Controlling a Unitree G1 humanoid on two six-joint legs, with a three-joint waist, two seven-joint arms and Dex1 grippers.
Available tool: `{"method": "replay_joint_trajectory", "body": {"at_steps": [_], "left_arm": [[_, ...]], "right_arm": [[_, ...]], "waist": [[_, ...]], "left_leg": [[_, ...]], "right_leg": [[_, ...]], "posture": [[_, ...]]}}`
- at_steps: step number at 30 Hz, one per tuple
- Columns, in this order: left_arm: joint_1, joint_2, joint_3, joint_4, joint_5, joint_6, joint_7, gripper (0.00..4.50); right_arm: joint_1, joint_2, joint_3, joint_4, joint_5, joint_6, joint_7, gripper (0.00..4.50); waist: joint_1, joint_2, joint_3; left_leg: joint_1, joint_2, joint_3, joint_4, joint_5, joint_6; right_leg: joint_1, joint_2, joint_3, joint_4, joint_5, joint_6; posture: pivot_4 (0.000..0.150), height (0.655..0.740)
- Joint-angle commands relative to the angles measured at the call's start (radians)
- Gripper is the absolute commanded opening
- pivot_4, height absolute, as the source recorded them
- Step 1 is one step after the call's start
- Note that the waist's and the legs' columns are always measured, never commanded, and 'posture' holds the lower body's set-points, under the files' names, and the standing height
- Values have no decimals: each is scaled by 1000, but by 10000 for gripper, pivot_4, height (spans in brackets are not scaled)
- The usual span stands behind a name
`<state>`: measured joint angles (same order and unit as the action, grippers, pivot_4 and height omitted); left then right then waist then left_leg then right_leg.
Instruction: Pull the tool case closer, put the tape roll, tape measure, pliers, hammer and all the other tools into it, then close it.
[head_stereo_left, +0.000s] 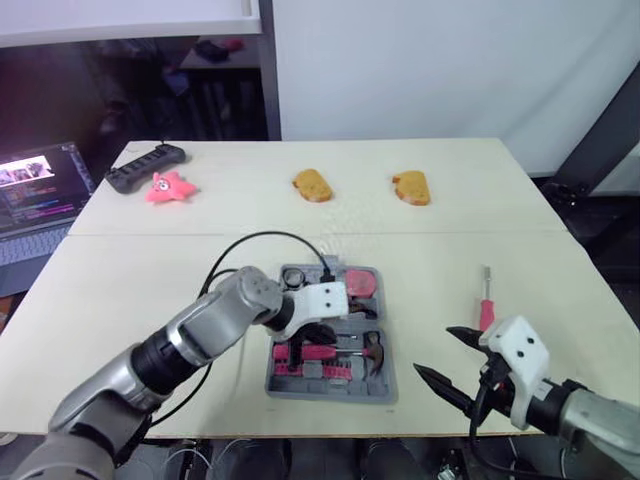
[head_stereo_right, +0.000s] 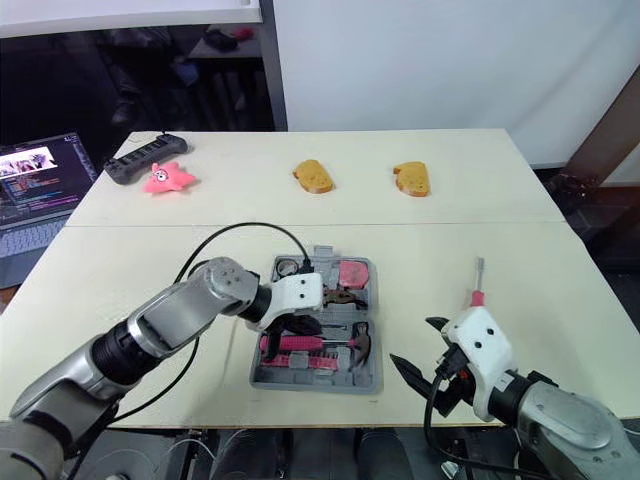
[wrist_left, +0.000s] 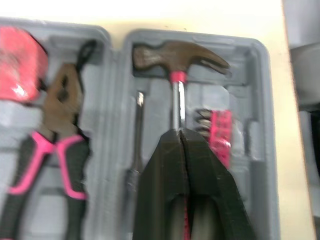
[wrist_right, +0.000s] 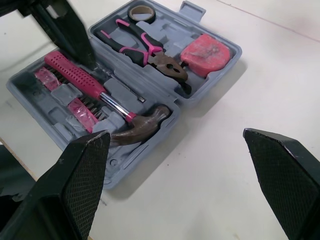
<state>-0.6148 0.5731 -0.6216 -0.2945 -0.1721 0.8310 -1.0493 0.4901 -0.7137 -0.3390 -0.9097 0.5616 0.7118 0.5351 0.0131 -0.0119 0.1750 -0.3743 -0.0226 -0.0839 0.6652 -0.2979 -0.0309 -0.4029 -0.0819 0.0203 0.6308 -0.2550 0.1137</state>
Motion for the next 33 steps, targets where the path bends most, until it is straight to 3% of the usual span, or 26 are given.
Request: {"method": "replay_joint_trajectory", "body": {"at_steps": [1,24,33], "left_arm": [[47,-15,69,8,-40,-108,-13,730],[155,-46,31,209,153,-372,25,730],[133,-87,155,179,69,-377,16,730]], "right_arm": [[9,19,-4,-46,-5,-14,-15,45000],[19,23,-22,-59,-4,3,-26,45000],[8,25,-9,-53,-8,4,-32,45000]], "waist": [[1,0,0],[-2,1,0],[-1,0,0]], "left_leg": [[0,0,0,0,0,0],[1,0,0,0,0,0],[1,0,0,0,0,0]], "right_leg": [[0,0,0,0,0,0],[0,0,0,0,0,0],[0,0,0,0,0,0]], "posture": [[1500,7400],[1500,7400],[1500,7400]]}}
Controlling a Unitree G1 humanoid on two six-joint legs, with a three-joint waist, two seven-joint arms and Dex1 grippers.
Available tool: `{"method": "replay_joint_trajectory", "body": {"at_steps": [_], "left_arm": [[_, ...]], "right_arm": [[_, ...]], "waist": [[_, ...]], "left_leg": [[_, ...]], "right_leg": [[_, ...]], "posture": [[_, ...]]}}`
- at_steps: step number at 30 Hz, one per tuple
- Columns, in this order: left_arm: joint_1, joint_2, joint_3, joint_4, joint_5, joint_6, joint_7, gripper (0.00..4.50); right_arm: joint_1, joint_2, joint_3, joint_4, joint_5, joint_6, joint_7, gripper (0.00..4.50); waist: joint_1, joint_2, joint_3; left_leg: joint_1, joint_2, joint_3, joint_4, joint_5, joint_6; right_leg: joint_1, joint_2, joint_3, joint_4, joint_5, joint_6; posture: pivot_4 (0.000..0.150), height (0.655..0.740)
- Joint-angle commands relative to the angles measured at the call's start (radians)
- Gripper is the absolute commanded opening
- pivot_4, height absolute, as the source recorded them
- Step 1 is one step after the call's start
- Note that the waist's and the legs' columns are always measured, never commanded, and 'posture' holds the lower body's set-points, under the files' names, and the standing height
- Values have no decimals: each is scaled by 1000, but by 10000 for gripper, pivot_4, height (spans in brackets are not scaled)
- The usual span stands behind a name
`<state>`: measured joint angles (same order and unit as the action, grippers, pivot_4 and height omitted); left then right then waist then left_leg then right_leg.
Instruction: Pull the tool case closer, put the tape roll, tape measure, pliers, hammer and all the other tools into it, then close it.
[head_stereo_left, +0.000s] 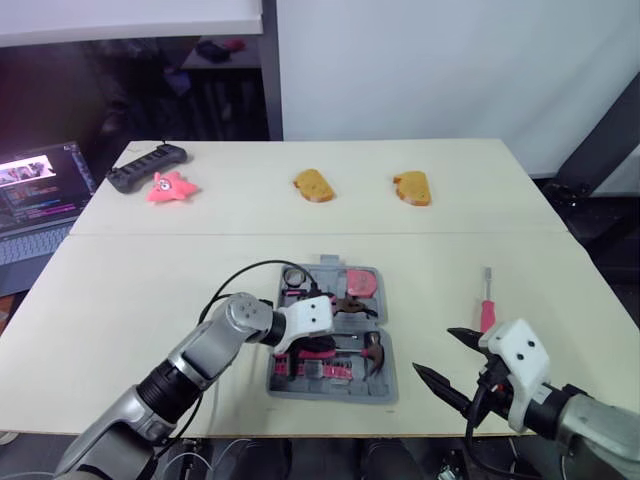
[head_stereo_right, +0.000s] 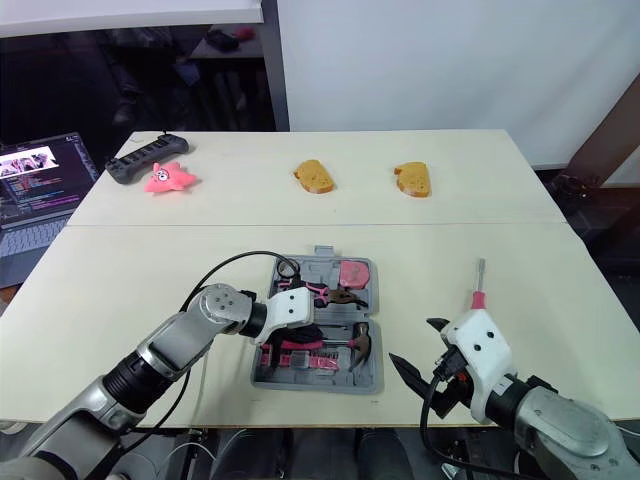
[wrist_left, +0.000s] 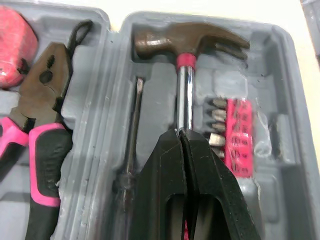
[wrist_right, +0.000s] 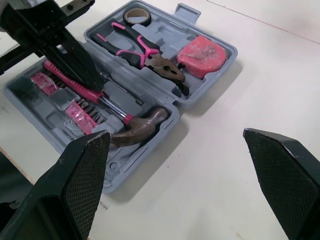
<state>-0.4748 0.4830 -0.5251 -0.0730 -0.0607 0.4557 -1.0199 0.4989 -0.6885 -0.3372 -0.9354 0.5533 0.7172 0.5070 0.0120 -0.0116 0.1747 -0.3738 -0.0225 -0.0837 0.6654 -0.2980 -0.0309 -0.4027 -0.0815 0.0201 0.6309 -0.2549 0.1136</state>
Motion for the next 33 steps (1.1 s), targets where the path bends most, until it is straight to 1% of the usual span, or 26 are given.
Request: {"method": "replay_joint_trajectory", "body": {"at_steps": [1,7,12,17,25,29,33], "left_arm": [[-1,8,63,-51,-50,-4,-23,730],[50,41,58,-86,-69,9,-64,730],[63,20,54,-54,-56,-2,-45,730],[81,16,31,-18,-21,-30,-37,730],[85,28,-29,94,98,-123,-11,730],[87,24,-48,116,127,-118,-3,730],[102,20,-59,137,127,-59,-9,730]], "right_arm": [[-2,0,-9,-26,0,-1,-5,45000],[2,0,-16,-26,-1,1,-5,45000],[10,-1,-24,-29,1,3,-4,45000],[22,0,-40,-37,7,6,-4,45000],[37,0,-56,-45,11,12,1,45000],[38,3,-55,-48,14,17,-2,45000],[41,4,-63,-51,19,20,-1,45000]], "waist": [[0,0,0],[-1,0,0],[1,0,0],[-1,0,0],[1,1,-1],[1,2,-2],[1,4,-6]], "left_leg": [[0,0,0,0,0,0],[0,0,0,0,0,0],[0,0,0,0,0,0],[0,0,0,0,0,0],[1,0,0,0,0,0],[2,0,0,0,0,0],[3,0,0,0,0,0]], "right_leg": [[0,0,0,0,0,0],[0,0,0,0,0,0],[0,0,0,0,0,0],[0,0,0,0,0,0],[1,0,0,0,0,0],[2,0,0,-1,0,0],[4,0,0,-1,-1,-2]], "posture": [[1500,7400],[1500,7400],[1500,7400],[1500,7400],[1500,7400],[1500,7400],[1500,7400]]}}
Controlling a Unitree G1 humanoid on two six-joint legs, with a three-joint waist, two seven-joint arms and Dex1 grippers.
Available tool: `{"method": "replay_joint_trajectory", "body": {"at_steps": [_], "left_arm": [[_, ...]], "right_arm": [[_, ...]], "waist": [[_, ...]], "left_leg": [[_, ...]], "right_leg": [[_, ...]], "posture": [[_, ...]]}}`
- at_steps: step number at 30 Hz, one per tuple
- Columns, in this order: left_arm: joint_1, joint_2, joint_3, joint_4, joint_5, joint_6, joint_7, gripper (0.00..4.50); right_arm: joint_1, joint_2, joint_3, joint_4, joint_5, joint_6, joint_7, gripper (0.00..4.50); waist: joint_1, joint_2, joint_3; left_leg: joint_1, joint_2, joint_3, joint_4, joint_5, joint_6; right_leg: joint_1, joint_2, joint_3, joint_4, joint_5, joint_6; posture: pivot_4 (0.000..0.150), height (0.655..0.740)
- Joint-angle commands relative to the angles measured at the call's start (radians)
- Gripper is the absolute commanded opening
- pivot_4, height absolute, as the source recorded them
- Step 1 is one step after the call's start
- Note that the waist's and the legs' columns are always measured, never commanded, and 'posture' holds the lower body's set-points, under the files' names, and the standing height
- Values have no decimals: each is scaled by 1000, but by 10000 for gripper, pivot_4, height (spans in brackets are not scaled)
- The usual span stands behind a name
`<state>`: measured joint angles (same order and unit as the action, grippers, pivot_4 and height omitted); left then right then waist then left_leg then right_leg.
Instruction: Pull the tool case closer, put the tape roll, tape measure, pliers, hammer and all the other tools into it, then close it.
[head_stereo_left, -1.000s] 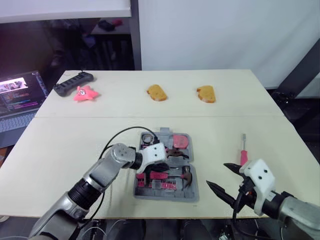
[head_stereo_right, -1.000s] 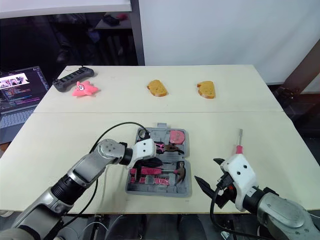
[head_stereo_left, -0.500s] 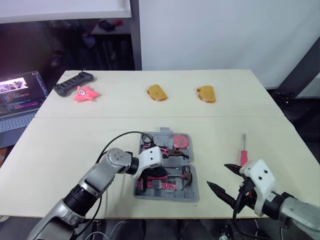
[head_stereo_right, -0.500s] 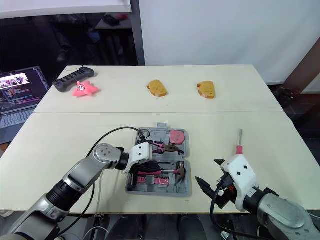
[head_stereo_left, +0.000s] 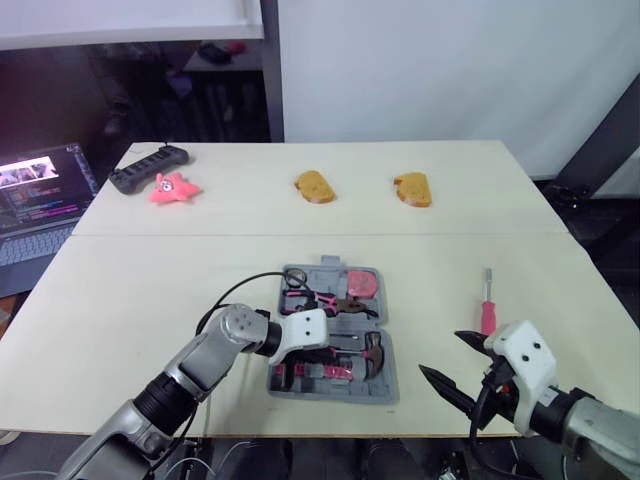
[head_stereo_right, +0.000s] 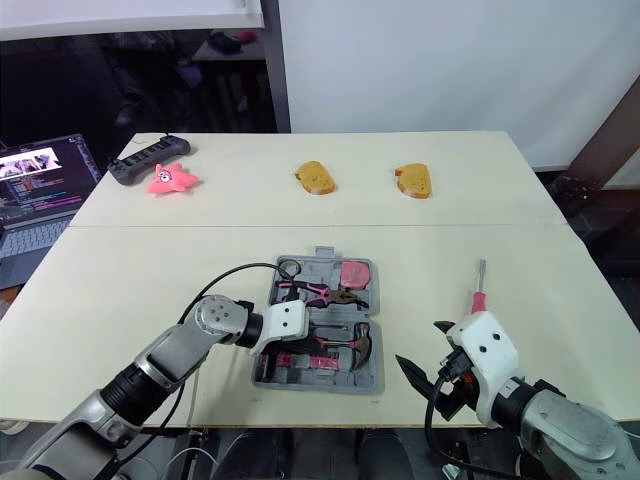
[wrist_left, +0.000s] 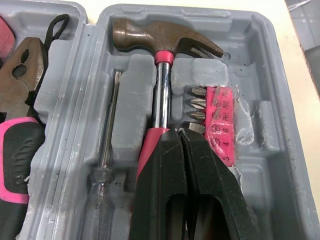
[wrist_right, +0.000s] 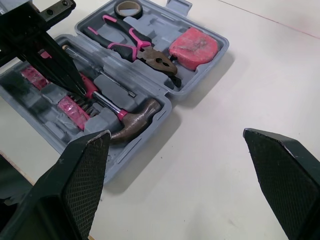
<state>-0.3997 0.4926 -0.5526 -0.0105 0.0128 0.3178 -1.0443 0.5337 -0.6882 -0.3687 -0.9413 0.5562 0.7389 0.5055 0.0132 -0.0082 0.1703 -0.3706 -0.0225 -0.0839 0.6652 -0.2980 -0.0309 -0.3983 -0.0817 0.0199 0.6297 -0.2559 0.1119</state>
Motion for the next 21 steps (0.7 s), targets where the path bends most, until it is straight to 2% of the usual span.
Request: {"method": "replay_joint_trajectory", "body": {"at_steps": [1,6,14,21], "left_arm": [[29,9,-33,79,46,101,8,730],[35,-1,-38,90,12,197,-31,730],[36,-15,-78,176,29,204,-47,730],[10,-36,-21,202,-5,177,-48,730]], "right_arm": [[7,4,-33,-46,17,-1,1,45000],[9,4,-37,-48,23,0,2,45000],[17,1,-47,-55,32,6,7,45000],[22,2,-55,-52,32,3,15,45000]], "waist": [[0,1,-3],[-1,1,-11],[-2,4,-19],[-1,6,-26]], "left_leg": [[0,0,0,0,0,0],[2,0,0,0,0,1],[8,0,0,-2,-2,3],[15,1,-2,-3,-4,6]], "right_leg": [[1,0,0,0,-1,-1],[2,0,0,0,-1,-1],[7,0,0,-2,-2,-1],[13,-1,0,-3,-9,3]], "posture": [[1500,7400],[1500,7400],[1500,7400],[1500,7400]]}}
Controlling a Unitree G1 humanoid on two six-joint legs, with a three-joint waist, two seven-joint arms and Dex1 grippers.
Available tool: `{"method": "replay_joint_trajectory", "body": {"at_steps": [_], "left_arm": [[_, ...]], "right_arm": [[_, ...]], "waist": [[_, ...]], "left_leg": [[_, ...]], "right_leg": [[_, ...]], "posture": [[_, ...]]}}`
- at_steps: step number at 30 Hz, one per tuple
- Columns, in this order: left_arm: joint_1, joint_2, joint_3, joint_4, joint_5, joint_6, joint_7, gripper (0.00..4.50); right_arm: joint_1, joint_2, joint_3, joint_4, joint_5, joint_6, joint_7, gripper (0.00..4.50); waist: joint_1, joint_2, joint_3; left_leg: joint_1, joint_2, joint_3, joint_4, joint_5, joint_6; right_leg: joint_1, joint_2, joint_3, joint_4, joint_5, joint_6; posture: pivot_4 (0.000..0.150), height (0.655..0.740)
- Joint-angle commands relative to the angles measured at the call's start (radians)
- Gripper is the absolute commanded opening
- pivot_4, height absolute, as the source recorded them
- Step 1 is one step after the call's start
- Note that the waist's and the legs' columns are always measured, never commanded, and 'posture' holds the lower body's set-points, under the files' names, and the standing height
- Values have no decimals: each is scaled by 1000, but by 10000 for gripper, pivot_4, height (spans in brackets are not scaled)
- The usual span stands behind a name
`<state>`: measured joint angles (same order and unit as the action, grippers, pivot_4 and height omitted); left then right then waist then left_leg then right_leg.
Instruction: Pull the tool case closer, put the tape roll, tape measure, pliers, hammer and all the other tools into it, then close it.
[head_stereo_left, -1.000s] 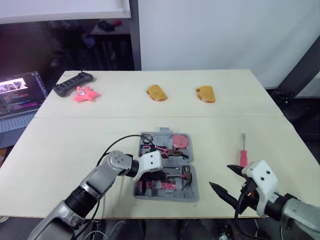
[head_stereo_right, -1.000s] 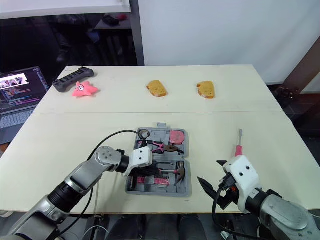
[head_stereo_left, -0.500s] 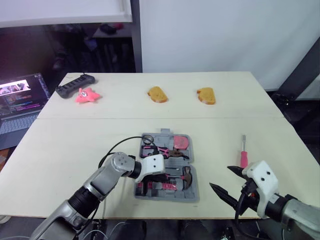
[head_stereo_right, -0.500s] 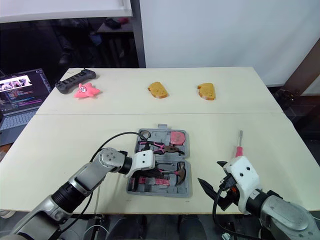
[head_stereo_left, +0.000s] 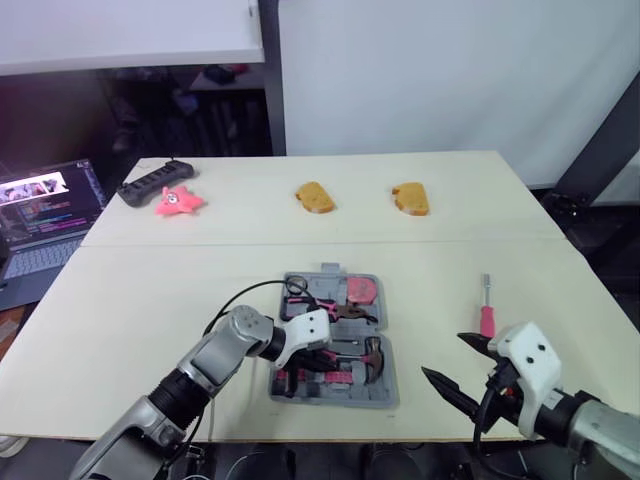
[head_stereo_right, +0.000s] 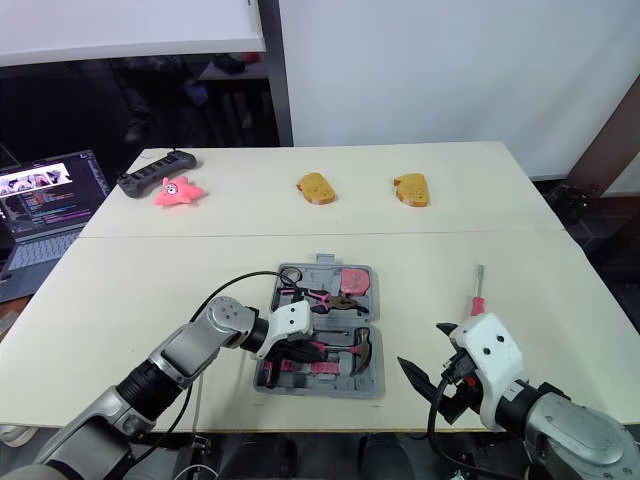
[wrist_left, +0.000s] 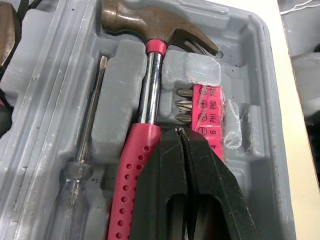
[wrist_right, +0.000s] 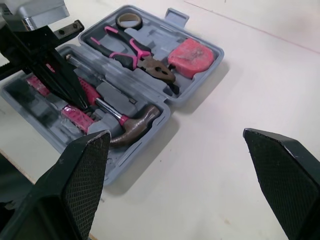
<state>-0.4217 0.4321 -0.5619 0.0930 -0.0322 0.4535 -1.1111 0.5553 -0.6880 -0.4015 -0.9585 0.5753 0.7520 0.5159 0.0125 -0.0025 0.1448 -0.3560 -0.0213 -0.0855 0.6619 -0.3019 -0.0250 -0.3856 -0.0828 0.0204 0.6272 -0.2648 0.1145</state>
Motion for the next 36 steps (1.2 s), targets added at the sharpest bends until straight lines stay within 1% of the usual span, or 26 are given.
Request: {"method": "replay_joint_trajectory", "body": {"at_steps": [1,5,7,8,10,11,13,17,19,21,23,24,26,29,32,33,36], "left_arm": [[27,26,1,92,31,39,18,730],[3,50,88,28,-23,-7,8,730],[-8,58,185,-37,-98,-53,6,730],[-10,59,236,-75,-145,-64,3,730],[-5,64,352,-161,-245,-106,-6,730],[3,83,388,-188,-272,-134,-30,730],[29,136,438,-228,-308,-133,-65,730],[93,277,570,-264,-438,1,-129,730],[134,342,607,-238,-434,5,-141,730],[205,432,653,-138,-375,-96,-180,730],[259,497,688,-17,-314,-218,-188,730],[275,528,708,68,-286,-287,-183,3026],[275,565,743,231,-252,-380,-157,9343],[259,599,757,416,-192,-523,-118,24867],[236,599,813,532,-218,-561,-92,40478],[238,600,824,550,-222,-573,-91,44645],[240,605,835,582,-212,-614,-96,44645]], "right_arm": [[-1,1,-21,-33,12,-11,6,45000],[-11,2,-18,-20,6,-23,12,45000],[-19,-1,-19,-9,-5,-34,18,45000],[-21,-1,-22,-2,-13,-43,21,45000],[-24,-4,-34,26,-40,-70,28,45000],[-23,-6,-41,39,-48,-79,34,45000],[-8,-8,-62,59,-64,-99,51,45000],[28,-5,-134,102,-82,-145,100,45000],[48,-2,-172,123,-88,-169,124,45000],[87,3,-222,149,-103,-193,150,45000],[126,16,-271,173,-109,-215,176,45000],[147,26,-300,191,-109,-230,190,45000],[187,42,-346,239,-123,-270,218,45000],[219,60,-406,320,-140,-333,255,45000],[229,63,-439,386,-143,-376,288,45000],[226,62,-440,396,-139,-384,297,45000],[215,55,-433,407,-136,-394,309,45000]], "waist": [[0,0,0],[-1,0,2],[-4,-2,9],[-7,-6,14],[-5,-9,19],[-3,-9,19],[-1,-8,19],[-1,-5,20],[-1,-6,24],[-1,-5,26],[-3,-3,27],[-3,-3,28],[-2,-4,29],[2,-6,30],[1,-7,31],[0,-7,31],[-4,-7,31]], "left_leg": [[0,0,0,0,0,0],[-1,0,0,0,0,0],[-1,1,0,0,0,0],[-2,2,0,0,0,0],[-7,3,-1,0,0,0],[-12,3,-1,0,0,0],[-18,2,0,1,1,-1],[-18,0,1,-1,1,-1],[-18,0,0,-1,0,-1],[-18,0,1,-1,0,-1],[-17,1,2,-1,0,-1],[-17,1,2,-1,0,-1],[-17,2,2,-1,0,-1],[-18,3,2,-1,0,-1],[-18,1,2,-1,0,-1],[-18,1,3,-1,0,-1],[-18,1,3,-1,0,-1]], "right_leg": [[0,0,0,0,0,0],[-2,0,1,0,0,0],[-3,1,1,2,0,0],[-5,1,1,2,1,-1],[-10,2,0,3,2,-4],[-14,2,0,2,5,-7],[-19,0,1,2,7,-4],[-19,-1,1,1,7,-3],[-19,-1,0,1,6,-3],[-19,0,0,1,5,-6],[-19,1,0,1,4,-7],[-19,1,0,1,4,-7],[-20,1,0,1,4,-8],[-20,-1,0,1,4,-8],[-20,-5,0,0,4,-6],[-20,-6,0,0,4,-6],[-20,-6,0,0,4,-6]], "posture": [[1500,7400],[1500,7400],[1500,7400],[1500,7400],[1500,7400],[1500,7400],[1500,7400],[1500,7400],[1500,7400],[1500,7400],[1500,7400],[1500,7400],[1500,7400],[1500,7400],[1500,7400],[1500,7400],[1500,7400]]}}
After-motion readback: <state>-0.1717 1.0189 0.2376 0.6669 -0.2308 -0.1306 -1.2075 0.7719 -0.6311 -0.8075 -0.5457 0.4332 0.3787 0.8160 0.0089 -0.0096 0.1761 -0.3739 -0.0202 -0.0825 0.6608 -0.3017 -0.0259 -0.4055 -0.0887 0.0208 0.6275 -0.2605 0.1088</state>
